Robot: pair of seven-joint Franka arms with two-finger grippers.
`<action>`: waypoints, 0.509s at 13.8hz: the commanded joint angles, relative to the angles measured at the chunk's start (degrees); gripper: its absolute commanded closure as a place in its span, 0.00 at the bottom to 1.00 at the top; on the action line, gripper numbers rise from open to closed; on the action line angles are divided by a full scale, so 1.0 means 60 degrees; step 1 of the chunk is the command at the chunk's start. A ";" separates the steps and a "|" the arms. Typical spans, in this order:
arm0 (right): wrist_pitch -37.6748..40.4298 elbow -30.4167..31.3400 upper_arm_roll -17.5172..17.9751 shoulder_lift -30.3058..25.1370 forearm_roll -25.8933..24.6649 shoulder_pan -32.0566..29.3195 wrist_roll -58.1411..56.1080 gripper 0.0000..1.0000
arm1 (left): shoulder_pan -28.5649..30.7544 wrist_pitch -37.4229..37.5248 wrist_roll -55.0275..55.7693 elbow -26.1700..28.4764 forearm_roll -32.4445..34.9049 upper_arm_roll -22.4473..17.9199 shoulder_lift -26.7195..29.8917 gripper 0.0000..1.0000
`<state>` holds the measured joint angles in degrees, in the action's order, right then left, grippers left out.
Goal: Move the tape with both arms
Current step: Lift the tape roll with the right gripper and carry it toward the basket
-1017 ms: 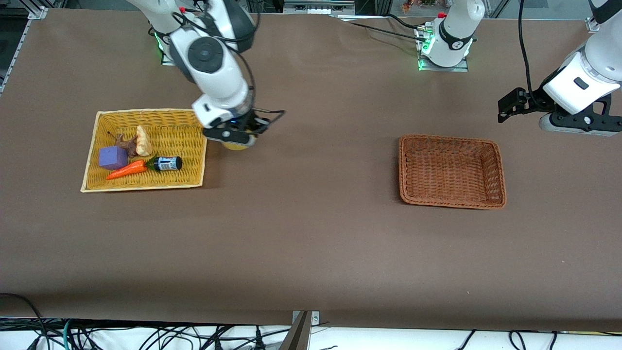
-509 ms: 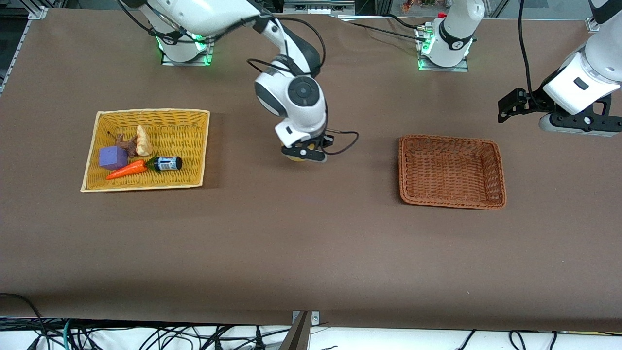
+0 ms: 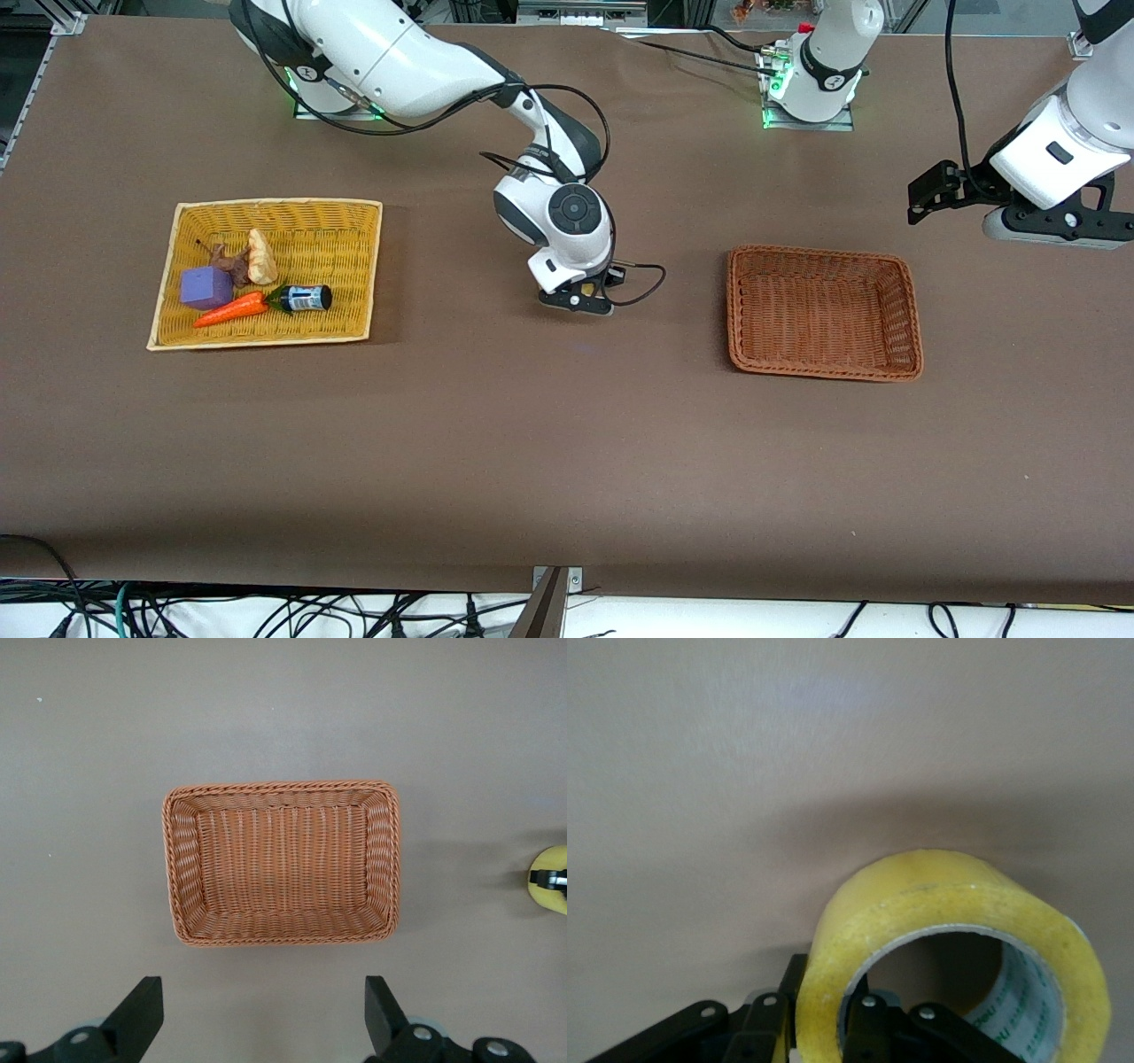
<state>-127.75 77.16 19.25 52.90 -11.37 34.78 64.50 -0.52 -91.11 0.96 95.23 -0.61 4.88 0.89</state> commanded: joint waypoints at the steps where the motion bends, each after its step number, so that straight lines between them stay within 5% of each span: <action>1: -0.0066 -0.0322 -0.0015 0.0309 -0.0053 0.0150 0.0104 0.61 | 0.0057 0.0140 -0.0189 -0.0271 0.0014 0.0022 -0.0119 0.00; 2: -0.0051 -0.0307 -0.0030 0.0294 -0.0198 0.0150 0.0032 0.01 | 0.0057 0.0140 -0.0189 -0.0271 0.0014 0.0022 -0.0119 0.00; 4: -0.0008 -0.0351 -0.0015 0.0221 -0.1045 0.0223 -0.0013 0.00 | 0.0057 0.0140 -0.0189 -0.0286 0.0014 0.0022 -0.0119 0.00; 7: 0.0298 -0.0468 0.0014 -0.0173 -0.1078 0.0238 -0.0057 0.00 | 0.0042 0.0140 -0.0189 -0.0286 0.0014 0.0022 -0.0134 0.00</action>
<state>-127.92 75.92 19.34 53.30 -16.80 35.72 64.45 -0.52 -91.10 0.96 95.23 -0.61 4.87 0.88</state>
